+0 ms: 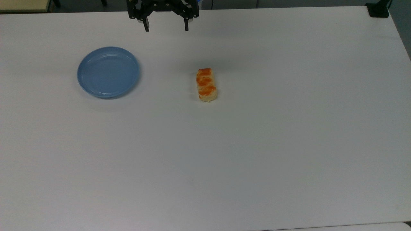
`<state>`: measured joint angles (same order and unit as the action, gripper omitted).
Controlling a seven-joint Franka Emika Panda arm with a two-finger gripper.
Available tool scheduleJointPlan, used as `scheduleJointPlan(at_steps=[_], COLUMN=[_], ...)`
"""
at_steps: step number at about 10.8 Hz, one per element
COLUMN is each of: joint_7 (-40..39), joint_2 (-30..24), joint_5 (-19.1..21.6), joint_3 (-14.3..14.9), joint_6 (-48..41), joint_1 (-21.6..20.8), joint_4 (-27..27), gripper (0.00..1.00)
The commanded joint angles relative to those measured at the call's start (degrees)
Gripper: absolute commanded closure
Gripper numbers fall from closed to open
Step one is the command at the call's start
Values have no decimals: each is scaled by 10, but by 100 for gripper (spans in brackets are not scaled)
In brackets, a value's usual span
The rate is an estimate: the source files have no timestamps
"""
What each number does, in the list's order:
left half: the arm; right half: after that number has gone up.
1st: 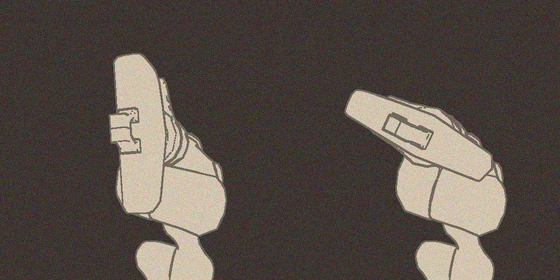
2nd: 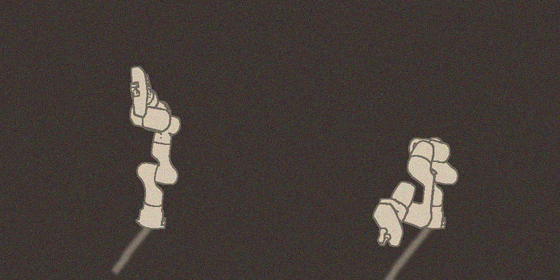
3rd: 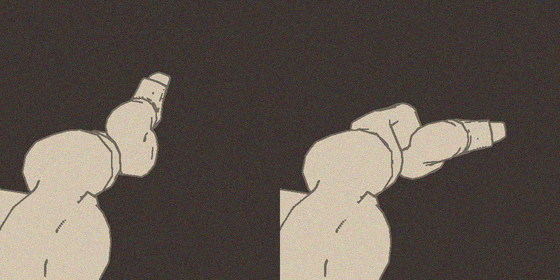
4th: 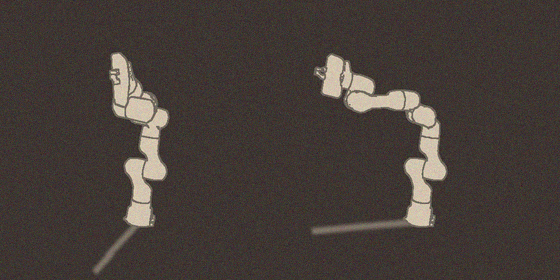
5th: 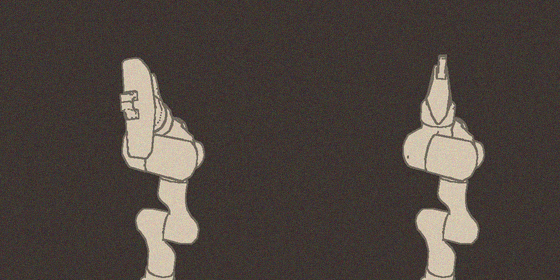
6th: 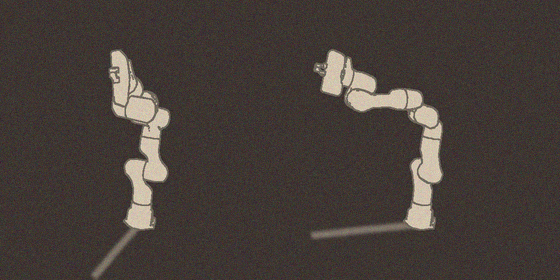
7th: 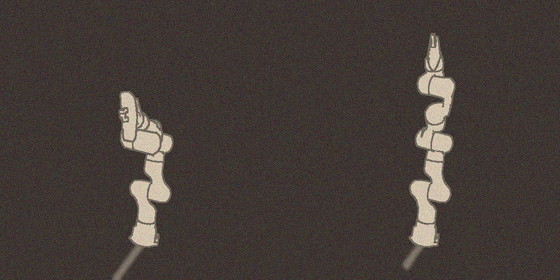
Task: Put the bread onto the plate
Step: 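Move the open gripper down over the orange-topped bread roll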
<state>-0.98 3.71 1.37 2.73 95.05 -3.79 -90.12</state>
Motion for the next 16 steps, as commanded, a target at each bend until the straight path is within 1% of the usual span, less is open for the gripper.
scheduleJointPlan(at_steps=[1, 8, 9, 10, 11, 12, 13, 14, 15, 16], joint_7=[-2, -3, -2, -2, -1, 5, 7, 26, 53, 76], joint_2=[-4, -3, -3, -2, 0, -4, -5, -5, -5, 1], joint_5=[3, 3, 4, 4, 4, 4, 3, -2, -17, -41], joint_3=[-7, -8, -10, -20, -39, -46, -46, -46, -46, -46], joint_6=[-26, -26, -23, -21, -13, 18, 40, 54, 94, 147], joint_1=[19, 18, 14, 12, 11, 5, -18, -30, -46, -60], joint_4=[6, 2, -10, -22, -40, -72, -94, -115, -151, -189], gripper=[0, 0, 0, 0, 0, 0, 0, 0, 0, 0])
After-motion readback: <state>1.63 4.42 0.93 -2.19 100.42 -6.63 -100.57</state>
